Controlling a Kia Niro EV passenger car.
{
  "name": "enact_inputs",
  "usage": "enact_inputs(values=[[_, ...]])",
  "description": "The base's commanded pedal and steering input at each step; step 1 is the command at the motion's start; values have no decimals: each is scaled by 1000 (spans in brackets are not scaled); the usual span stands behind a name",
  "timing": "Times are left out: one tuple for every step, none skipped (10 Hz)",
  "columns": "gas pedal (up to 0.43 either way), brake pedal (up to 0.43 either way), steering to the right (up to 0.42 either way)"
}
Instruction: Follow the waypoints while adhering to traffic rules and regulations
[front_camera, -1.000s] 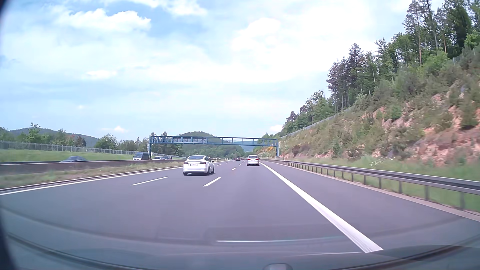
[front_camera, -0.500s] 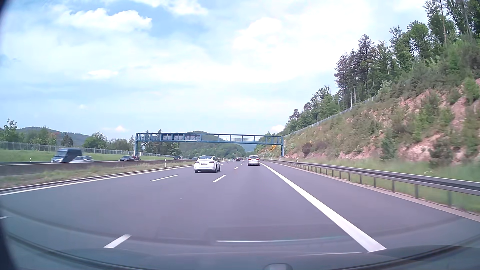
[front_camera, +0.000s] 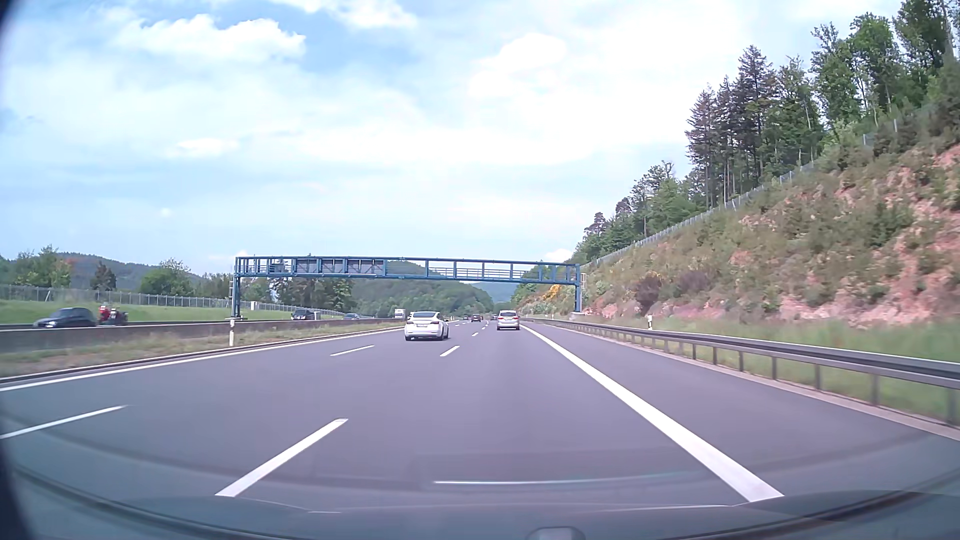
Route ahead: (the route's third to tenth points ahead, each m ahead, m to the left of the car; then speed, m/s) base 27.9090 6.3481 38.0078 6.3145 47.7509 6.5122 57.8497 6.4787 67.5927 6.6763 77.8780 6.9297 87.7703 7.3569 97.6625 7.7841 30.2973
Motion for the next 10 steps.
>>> enact_inputs(values=[[0, 0, -1], [98, 0, -1], [130, 0, -1], [150, 0, -1], [157, 0, -1], [169, 0, -1], [169, 0, -1], [169, 0, -1], [169, 0, -1], [169, 0, -1]])
